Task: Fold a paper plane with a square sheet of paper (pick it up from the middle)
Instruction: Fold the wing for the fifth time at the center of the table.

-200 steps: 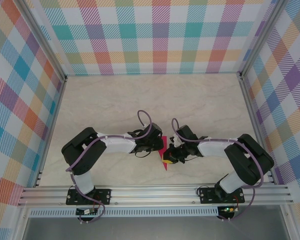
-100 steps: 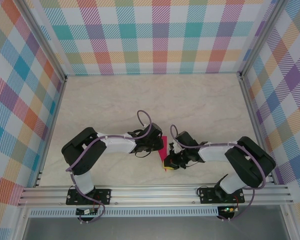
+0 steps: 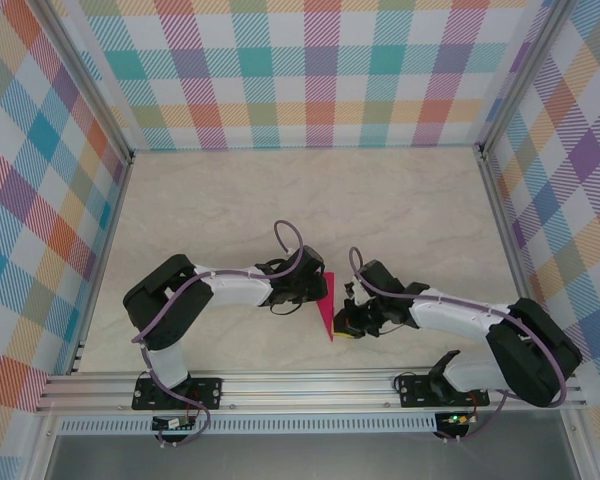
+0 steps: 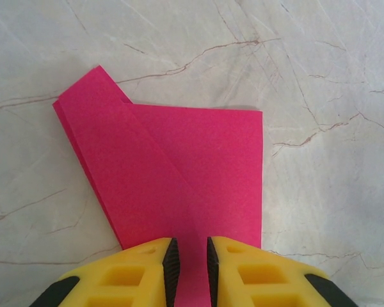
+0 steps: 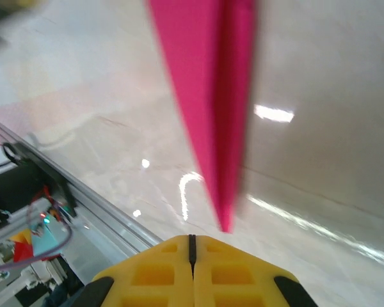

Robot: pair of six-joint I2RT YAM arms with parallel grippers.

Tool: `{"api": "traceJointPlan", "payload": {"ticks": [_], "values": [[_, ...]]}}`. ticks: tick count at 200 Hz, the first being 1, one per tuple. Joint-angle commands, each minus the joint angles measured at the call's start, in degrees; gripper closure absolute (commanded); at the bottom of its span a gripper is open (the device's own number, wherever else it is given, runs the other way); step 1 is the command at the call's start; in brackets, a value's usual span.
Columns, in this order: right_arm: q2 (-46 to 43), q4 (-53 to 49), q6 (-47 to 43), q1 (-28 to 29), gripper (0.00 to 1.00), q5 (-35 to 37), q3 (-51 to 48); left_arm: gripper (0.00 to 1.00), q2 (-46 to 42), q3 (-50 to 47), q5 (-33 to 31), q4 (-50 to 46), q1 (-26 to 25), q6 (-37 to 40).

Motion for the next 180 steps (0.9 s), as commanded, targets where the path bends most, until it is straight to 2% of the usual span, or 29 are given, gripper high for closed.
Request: {"api": "traceJointPlan", "payload": {"ticks": [1,34,76,101,113,144,180], "values": [[1.74,2.76,2.64,0.32,0.95,1.52,2.78,0.77,3.35,-0.19,0.63,-3.03,0.1,0.66],[8.59,8.52,4.88,0.32,0.94,0.84,3.94,0.76,2.61,-0.28,0.87,-2.99,0.15,0.62],[14.44,3.86,1.47,0.24,0.99,2.99,1.93,0.75,0.79,-0.43,1.36,-2.88,0.16,2.3],[16.18,3.23,-1.06,0.23,1.0,2.17,-0.96,0.74,-1.04,0.24,-1.84,-5.14,0.73,5.5],[16.25,2.61,-2.39,0.23,1.0,2.06,-1.9,0.74,-1.39,0.03,-2.63,-5.1,2.59,6.32],[16.51,0.07,-6.56,0.23,1.0,0.61,-1.32,0.72,-0.51,-2.19,1.86,2.1,9.35,7.62],[17.02,-1.09,-9.17,-0.01,1.0,-1.2,0.37,0.72,3.33,-0.03,5.24,3.0,14.45,10.15]]}}
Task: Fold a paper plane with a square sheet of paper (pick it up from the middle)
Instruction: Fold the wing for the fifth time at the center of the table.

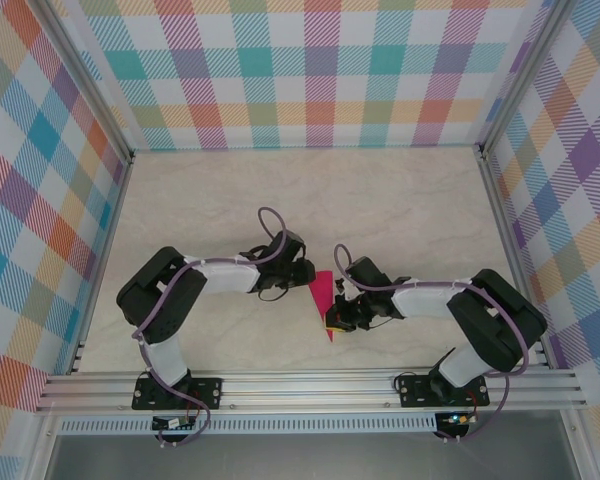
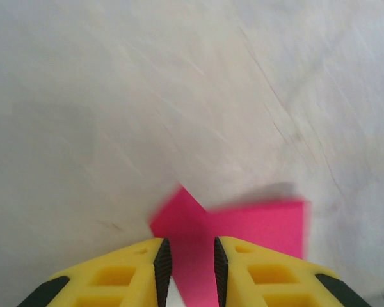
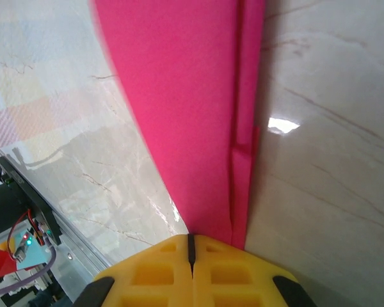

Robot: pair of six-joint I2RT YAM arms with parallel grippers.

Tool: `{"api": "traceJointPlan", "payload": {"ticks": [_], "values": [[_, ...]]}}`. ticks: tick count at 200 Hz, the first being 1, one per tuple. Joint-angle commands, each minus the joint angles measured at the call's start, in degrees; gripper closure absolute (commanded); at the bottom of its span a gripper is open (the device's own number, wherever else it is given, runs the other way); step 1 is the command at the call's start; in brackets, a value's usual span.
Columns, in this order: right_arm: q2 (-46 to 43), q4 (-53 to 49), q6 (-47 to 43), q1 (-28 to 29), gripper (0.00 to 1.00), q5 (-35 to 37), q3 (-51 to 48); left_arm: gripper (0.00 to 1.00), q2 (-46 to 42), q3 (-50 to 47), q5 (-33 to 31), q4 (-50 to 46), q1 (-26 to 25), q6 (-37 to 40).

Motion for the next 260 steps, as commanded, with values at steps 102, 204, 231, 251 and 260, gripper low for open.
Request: {"api": "traceJointPlan", "payload": {"ticks": [102,204,231,251,260], "values": [[-0.17,-7.77,-0.99,0.22,0.85,-1.3,4.77,0.67,-14.85,2.31,-0.62,-12.34,6.92,5.28],[-7.48,-9.17,-4.92,-12.18,0.65,-1.5,4.79,0.41,-16.83,3.04,-16.82,-24.82,-12.82,-9.39],[-3.94,-5.82,-4.59,-12.18,0.64,-4.84,5.46,0.33,-13.28,4.82,-17.27,-24.87,-14.49,-12.17],[-2.53,-4.48,-4.23,-12.18,0.64,-5.83,5.83,0.26,-11.19,6.61,-17.21,-26.06,-14.51,-12.4],[-2.38,-3.51,-4.04,-12.18,0.63,-6.55,5.62,0.26,-10.43,7.23,-16.85,-26.11,-14.51,-12.22]]}}
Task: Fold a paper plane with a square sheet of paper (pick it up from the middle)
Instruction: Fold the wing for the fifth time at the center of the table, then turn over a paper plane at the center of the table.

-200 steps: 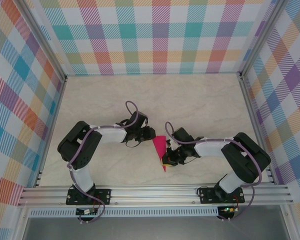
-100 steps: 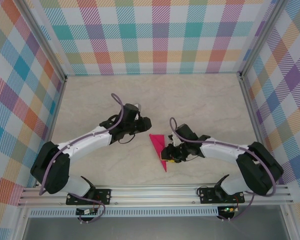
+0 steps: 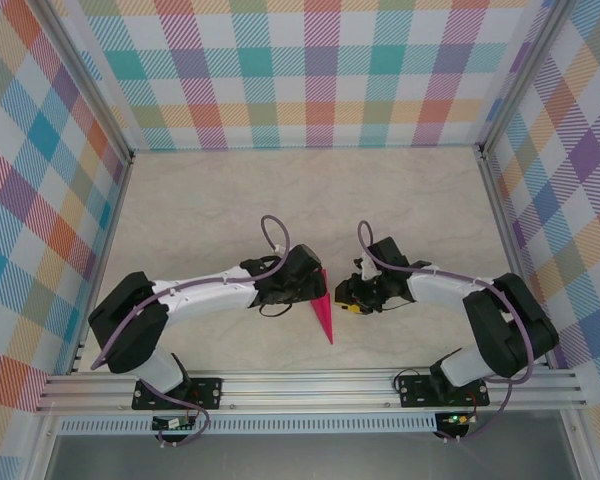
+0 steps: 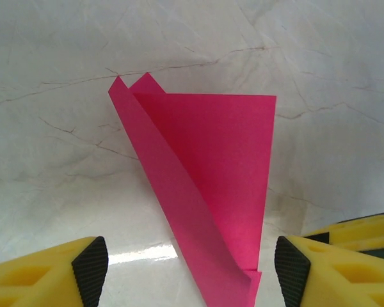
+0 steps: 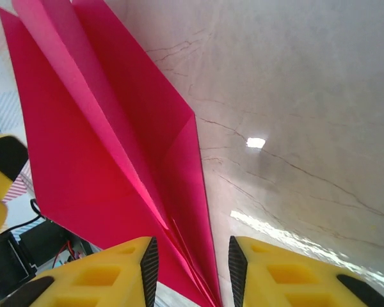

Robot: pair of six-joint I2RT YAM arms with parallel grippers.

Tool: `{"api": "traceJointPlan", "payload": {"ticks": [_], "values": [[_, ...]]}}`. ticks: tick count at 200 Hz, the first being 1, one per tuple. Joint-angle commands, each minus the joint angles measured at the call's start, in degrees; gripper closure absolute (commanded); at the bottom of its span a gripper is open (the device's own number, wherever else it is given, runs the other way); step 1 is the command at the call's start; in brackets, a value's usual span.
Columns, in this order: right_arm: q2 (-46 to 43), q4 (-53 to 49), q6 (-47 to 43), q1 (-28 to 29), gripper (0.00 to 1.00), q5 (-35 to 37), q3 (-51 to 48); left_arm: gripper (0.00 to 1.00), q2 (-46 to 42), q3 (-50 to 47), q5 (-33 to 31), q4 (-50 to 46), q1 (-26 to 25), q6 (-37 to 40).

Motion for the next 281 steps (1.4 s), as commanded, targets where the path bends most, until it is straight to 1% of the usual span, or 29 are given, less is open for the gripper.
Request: {"api": "traceJointPlan", "payload": {"ticks": [1,31,61,86,102,113,126,136,149,155,207,216,226,235,241,251,257,271,281], "values": [[0.79,3.73,-0.68,-0.01,0.63,-4.04,1.39,0.26,1.64,2.99,-2.0,-2.82,-0.52,-1.71],[2.67,4.63,-1.08,0.08,0.6,-6.14,1.84,0.28,3.89,4.01,-2.89,-3.65,-0.59,-1.79],[5.54,4.63,-2.07,0.4,0.6,-9.03,2.88,0.36,5.04,3.7,-3.12,-3.32,-0.44,-2.19],[7.0,4.85,-2.82,1.16,0.59,-10.6,3.73,0.39,6.21,4.16,-1.56,-3.2,0.05,-1.65],[7.81,4.16,-3.25,1.65,0.6,-10.07,4.26,0.44,6.55,4.3,-1.18,-3.97,0.4,-1.46],[8.08,4.79,-3.13,1.75,0.6,-10.54,4.19,0.45,6.36,3.85,-0.78,-3.7,0.7,-1.64],[8.31,4.63,-3.19,2.05,0.6,-10.52,4.35,0.5,6.03,3.46,-0.66,-3.65,0.96,-1.92],[8.35,4.64,-3.48,2.34,0.6,-10.69,4.53,0.52,5.68,3.05,-0.58,-3.71,1.13,-2.12],[8.35,4.35,-3.62,2.86,0.6,-10.64,4.76,0.58,5.02,2.24,-0.54,-3.79,1.22,-2.01],[8.42,4.08,-3.8,3.12,0.6,-10.63,5.06,0.59,4.66,1.87,-0.85,-3.8,1.26,-2.13],[8.15,1.01,-5.48,5.08,0.59,-8.69,6.94,0.64,3.37,-1.66,-0.78,-2.56,2.33,-2.61],[7.63,0.58,-5.5,5.24,0.58,-7.76,6.95,0.65,3.2,-1.97,-0.76,-2.57,2.47,-2.6],[6.83,-0.11,-5.6,5.26,0.58,-6.38,6.75,0.69,2.94,-2.25,-0.74,-2.37,2.49,-2.66],[6.09,-2.24,-6.38,5.27,0.58,-4.29,7.1,0.7,2.74,-2.48,-0.69,-2.39,2.62,-2.65],[5.45,-3.62,-7.02,5.26,0.57,-2.62,7.42,0.71,2.65,-2.42,-0.75,-2.64,2.6,-2.59],[4.4,-5.71,-7.99,5.26,0.55,-0.58,7.87,0.76,2.59,-2.64,-1.01,-2.75,2.69,-2.33],[3.81,-6.14,-8.46,5.24,0.53,0.08,8.01,0.77,2.59,-2.7,-0.94,-2.74,2.8,-2.24],[3.08,-6.03,-9.05,5.25,0.48,0.25,8.08,0.78,2.67,-2.94,-0.79,-2.56,2.9,-2.11],[3.5,-5.97,-9.58,5.24,0.48,-0.85,8.51,0.78,2.75,-3.24,-0.28,-1.99,2.9,-1.78]]}}
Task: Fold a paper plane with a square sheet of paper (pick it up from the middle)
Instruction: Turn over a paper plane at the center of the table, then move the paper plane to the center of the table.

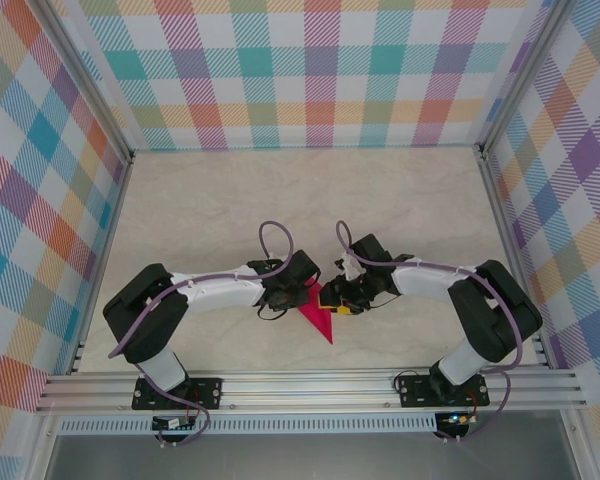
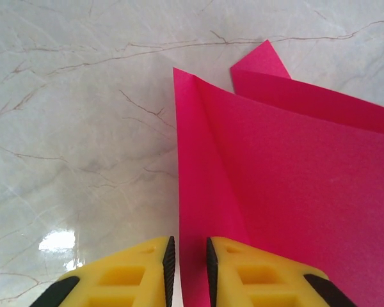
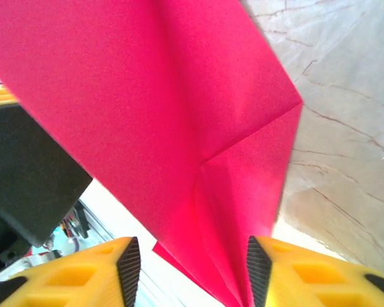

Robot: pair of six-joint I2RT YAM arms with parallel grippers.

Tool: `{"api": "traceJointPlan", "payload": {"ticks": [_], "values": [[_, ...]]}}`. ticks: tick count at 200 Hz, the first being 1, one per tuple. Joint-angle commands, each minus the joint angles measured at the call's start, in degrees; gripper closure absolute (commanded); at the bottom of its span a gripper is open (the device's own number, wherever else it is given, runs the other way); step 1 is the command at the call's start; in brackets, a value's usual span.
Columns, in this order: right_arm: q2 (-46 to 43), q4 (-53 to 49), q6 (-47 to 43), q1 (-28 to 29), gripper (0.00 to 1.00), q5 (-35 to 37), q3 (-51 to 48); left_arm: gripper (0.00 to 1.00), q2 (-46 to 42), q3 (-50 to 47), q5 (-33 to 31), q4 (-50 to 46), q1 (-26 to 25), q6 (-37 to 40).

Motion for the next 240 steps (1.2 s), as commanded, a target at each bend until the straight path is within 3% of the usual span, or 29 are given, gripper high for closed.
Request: {"api": "traceJointPlan", "payload": {"ticks": [1,88,120,149,202,240], "values": [[-1.35,-2.45,-3.31,0.29,0.47,0.99,2.43,0.78,-1.51,-1.16,0.56,0.38,0.83,0.64],[3.84,-7.01,-7.14,4.23,0.41,-0.82,7.46,0.81,-0.72,-1.96,1.95,2.44,1.0,2.03],[3.79,-10.92,-7.95,7.33,0.39,3.63,9.42,0.81,-0.93,-2.95,2.51,3.34,1.36,1.3],[5.53,-14.57,-8.8,8.77,0.45,11.19,10.42,0.8,-1.41,-4.78,3.3,5.67,1.8,0.22],[7.28,-13.02,-7.31,9.22,0.58,11.79,10.92,0.79,-3.44,-8.2,3.82,10.59,1.87,-2.03],[6.32,-13.69,-6.5,9.26,0.61,13.84,10.75,0.77,-5.56,-9.34,3.89,11.24,2.02,-1.67]]}}
